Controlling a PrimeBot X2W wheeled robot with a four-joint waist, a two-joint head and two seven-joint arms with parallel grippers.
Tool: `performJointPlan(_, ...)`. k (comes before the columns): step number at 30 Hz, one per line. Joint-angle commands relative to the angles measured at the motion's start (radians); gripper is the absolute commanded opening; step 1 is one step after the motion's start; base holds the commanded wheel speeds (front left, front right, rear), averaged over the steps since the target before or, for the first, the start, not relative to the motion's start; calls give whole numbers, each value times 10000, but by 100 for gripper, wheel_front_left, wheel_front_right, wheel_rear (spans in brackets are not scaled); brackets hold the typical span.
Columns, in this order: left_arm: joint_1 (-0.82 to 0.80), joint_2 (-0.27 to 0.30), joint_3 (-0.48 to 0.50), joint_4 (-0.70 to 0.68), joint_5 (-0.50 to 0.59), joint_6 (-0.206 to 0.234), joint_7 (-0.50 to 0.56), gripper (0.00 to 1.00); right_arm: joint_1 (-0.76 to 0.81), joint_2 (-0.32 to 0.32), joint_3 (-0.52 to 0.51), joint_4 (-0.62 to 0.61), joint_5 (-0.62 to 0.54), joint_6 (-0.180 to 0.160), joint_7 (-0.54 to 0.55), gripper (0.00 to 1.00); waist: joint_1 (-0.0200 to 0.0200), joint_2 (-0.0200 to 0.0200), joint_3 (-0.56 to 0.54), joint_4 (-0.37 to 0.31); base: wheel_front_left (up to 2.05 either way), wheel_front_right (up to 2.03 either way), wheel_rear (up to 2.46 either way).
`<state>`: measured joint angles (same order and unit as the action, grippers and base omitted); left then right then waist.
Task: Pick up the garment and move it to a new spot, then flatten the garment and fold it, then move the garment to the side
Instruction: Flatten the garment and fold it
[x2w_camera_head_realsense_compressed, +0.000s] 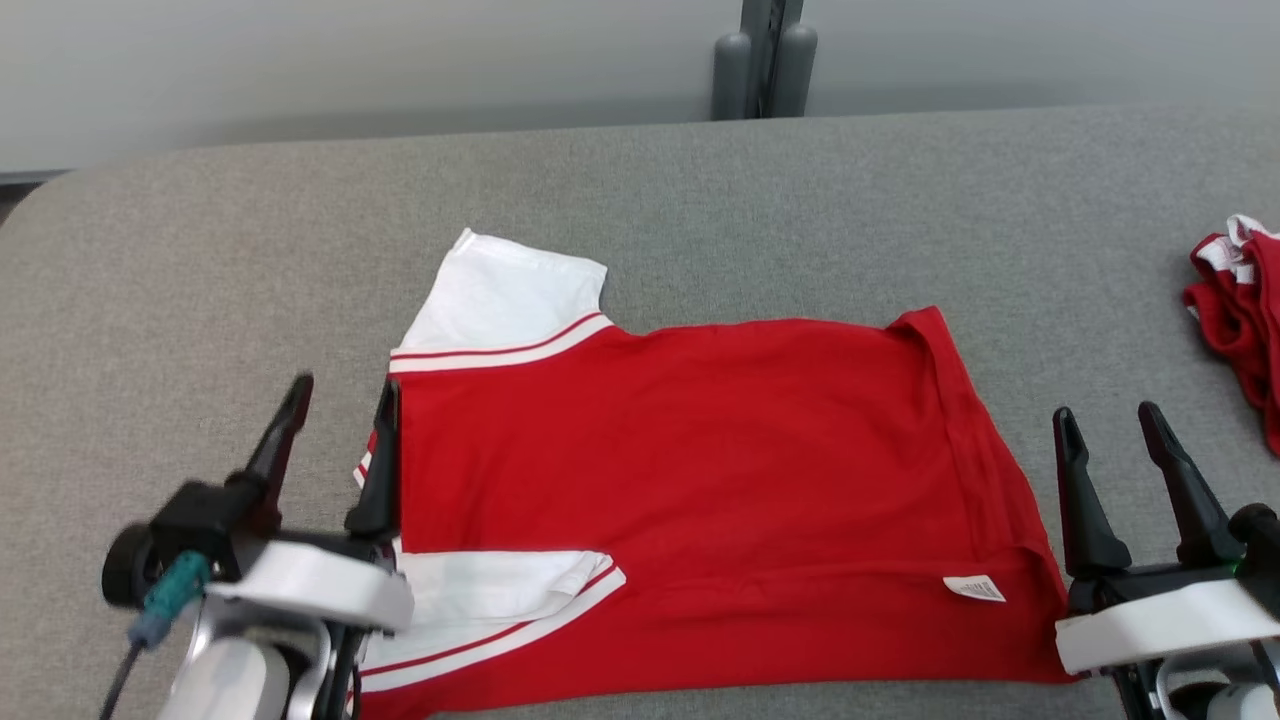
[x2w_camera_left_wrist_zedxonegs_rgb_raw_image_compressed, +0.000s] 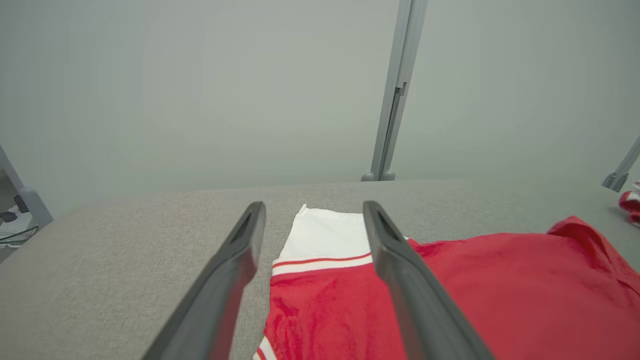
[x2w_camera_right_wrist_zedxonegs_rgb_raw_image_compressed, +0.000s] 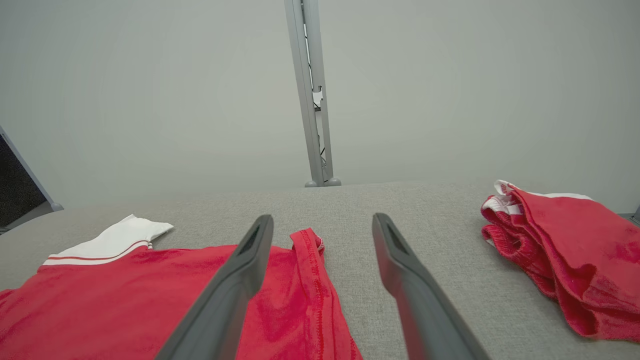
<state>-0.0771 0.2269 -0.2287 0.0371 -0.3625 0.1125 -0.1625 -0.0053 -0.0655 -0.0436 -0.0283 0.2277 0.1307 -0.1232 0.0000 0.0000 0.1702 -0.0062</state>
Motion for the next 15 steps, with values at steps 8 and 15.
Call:
performJointPlan(8,-3674,288,25,1138,-272,-781,1078,100,-1156,-116,253,-356,-330,1,152,100,0,0,1811,-423,0,0,0)
performJointPlan(15,-6631,307,-190,4761,-764,-1756,2255,100,-1938,-90,570,-61,-205,1,-50,100,0,0,2891,-932,0,0,0)
